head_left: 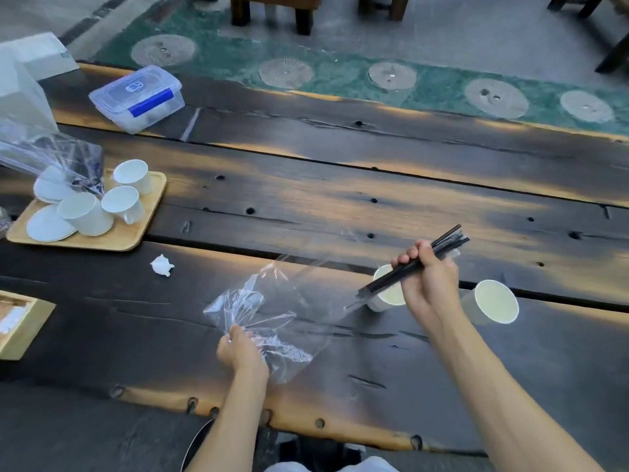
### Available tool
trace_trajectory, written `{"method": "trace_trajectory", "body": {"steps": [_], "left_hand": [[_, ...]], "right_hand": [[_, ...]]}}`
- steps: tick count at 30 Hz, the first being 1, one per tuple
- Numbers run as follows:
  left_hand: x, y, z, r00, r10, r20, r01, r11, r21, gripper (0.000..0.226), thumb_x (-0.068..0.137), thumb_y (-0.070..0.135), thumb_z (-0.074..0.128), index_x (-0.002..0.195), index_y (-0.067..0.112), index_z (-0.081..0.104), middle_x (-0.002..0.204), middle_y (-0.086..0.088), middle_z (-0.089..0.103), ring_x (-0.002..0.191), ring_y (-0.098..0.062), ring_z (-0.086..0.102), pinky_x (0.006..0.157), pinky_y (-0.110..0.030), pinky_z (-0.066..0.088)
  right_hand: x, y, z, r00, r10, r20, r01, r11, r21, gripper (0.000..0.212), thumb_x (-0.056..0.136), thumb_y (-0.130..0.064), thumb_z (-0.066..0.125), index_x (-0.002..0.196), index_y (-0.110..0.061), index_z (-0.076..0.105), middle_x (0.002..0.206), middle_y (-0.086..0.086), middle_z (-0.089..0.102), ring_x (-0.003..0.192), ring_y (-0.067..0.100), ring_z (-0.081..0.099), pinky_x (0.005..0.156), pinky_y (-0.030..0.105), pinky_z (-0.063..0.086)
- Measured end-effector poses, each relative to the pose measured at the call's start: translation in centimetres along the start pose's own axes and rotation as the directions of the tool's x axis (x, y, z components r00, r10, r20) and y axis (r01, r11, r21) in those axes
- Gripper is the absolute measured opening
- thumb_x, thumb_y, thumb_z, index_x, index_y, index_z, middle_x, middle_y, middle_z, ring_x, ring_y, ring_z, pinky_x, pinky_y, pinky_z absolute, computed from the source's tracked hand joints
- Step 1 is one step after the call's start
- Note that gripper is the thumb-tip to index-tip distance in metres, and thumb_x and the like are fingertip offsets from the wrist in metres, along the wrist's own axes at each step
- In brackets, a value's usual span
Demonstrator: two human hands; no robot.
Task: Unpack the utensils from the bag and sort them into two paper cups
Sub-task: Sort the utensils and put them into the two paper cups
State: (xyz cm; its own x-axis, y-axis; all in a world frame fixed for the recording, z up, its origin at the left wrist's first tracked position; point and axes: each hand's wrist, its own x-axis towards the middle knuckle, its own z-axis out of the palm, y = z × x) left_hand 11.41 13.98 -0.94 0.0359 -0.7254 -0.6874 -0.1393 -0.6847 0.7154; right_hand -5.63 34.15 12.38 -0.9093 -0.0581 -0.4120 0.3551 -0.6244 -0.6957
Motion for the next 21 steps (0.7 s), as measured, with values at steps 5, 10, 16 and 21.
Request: {"method": "trace_trajectory", "body": {"steps": [5, 10, 16, 21], "left_hand": [[0.9, -0.3, 1.5, 0.992, -0.110, 0.064, 0.111, 0.994, -0.017, 0.025, 0.093, 0.017, 0.053, 0.112, 0.003, 0.060, 0.097, -0.014, 0.069, 0.057, -0.022, 0.050, 0.055, -0.027, 0.042], [0.9, -0.3, 2.6, 0.981, -0.175, 0.081, 0.176, 0.984, -0.012, 0.013, 0.091, 0.012, 0.055, 0.099, 0.004, 0.063, 0.087, -0.012, 0.067, 0.054, -0.018, 0.048, 0.052, -0.025, 0.038], [3.0, -0.9, 2.5, 0.979, -0.202, 0.006, 0.202, 0.978, -0.056, 0.032, 0.086, 0.009, 0.045, 0.109, -0.002, 0.063, 0.096, -0.017, 0.073, 0.077, -0.031, 0.066, 0.083, -0.048, 0.057], [3.9, -0.6, 1.6, 0.979, -0.204, 0.000, 0.202, 0.970, -0.137, 0.034, 0.094, 0.009, 0.041, 0.118, -0.008, 0.058, 0.090, -0.013, 0.070, 0.078, -0.027, 0.068, 0.062, -0.031, 0.054]], "right_hand": [[1.2, -1.0, -0.1, 0.999, 0.037, 0.034, -0.037, 0.999, 0.013, 0.024, 0.103, -0.012, 0.039, 0.080, -0.013, 0.047, 0.063, 0.001, 0.043, 0.054, 0.016, 0.041, 0.063, 0.032, 0.041], [2.0, -0.2, -0.1, 0.992, 0.120, 0.029, -0.121, 0.991, 0.052, 0.026, 0.103, -0.015, 0.038, 0.079, -0.013, 0.049, 0.059, -0.001, 0.045, 0.054, 0.014, 0.043, 0.064, 0.031, 0.041], [3.1, -2.6, 0.4, 0.996, 0.031, 0.082, -0.043, 0.986, 0.160, 0.026, 0.102, -0.019, 0.036, 0.080, -0.016, 0.049, 0.060, -0.003, 0.047, 0.056, 0.013, 0.046, 0.067, 0.029, 0.041], [1.9, 0.6, -0.3, 0.988, 0.154, 0.030, -0.151, 0.986, -0.073, 0.023, 0.102, -0.016, 0.041, 0.079, -0.015, 0.048, 0.060, -0.002, 0.046, 0.052, 0.013, 0.045, 0.059, 0.029, 0.042]]}}
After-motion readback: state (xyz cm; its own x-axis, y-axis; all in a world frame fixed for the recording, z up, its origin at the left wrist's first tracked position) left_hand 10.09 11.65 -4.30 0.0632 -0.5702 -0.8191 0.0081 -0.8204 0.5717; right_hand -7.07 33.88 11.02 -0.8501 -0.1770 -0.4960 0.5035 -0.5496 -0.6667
